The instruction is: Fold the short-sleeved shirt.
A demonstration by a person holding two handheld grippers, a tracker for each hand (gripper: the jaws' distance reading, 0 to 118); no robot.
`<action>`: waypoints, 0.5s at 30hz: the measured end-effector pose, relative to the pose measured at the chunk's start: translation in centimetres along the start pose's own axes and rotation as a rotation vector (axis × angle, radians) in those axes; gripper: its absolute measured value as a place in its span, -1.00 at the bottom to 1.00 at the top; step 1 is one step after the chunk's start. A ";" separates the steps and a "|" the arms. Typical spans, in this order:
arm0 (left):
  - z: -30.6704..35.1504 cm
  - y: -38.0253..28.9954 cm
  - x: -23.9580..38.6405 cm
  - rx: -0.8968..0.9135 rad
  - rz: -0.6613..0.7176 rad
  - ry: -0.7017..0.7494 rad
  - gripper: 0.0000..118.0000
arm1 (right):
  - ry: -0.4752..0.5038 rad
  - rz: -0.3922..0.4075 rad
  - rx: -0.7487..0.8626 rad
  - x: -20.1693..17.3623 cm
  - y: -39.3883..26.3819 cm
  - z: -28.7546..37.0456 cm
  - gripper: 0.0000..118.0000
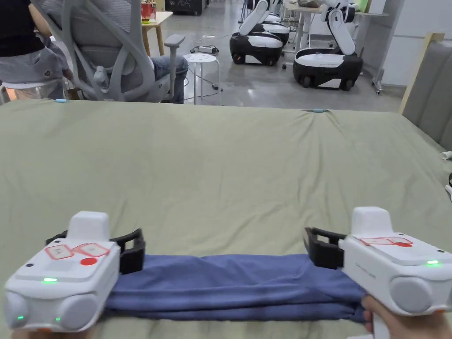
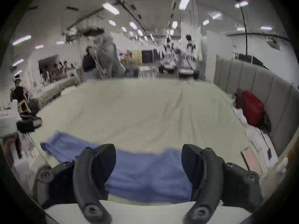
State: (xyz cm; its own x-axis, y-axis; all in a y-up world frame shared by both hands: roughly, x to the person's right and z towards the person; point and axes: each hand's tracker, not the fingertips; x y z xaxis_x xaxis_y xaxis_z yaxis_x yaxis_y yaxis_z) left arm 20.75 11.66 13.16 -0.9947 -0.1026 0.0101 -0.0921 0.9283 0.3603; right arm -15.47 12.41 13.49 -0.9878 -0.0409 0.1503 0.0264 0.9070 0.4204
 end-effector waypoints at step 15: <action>-1.5 -2.6 -1.1 0.036 0.126 -0.046 -1.00 | -0.087 0.109 0.187 -8.4 -2.0 -1.9 -1.00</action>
State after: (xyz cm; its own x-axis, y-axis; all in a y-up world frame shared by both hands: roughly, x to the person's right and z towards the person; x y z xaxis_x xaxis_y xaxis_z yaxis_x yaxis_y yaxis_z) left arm 22.16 8.82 13.65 -0.9995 0.0314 0.0097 0.0328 0.9451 0.3252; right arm -6.92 10.19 13.07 -0.9904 0.0903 0.1045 0.1125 0.9662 0.2320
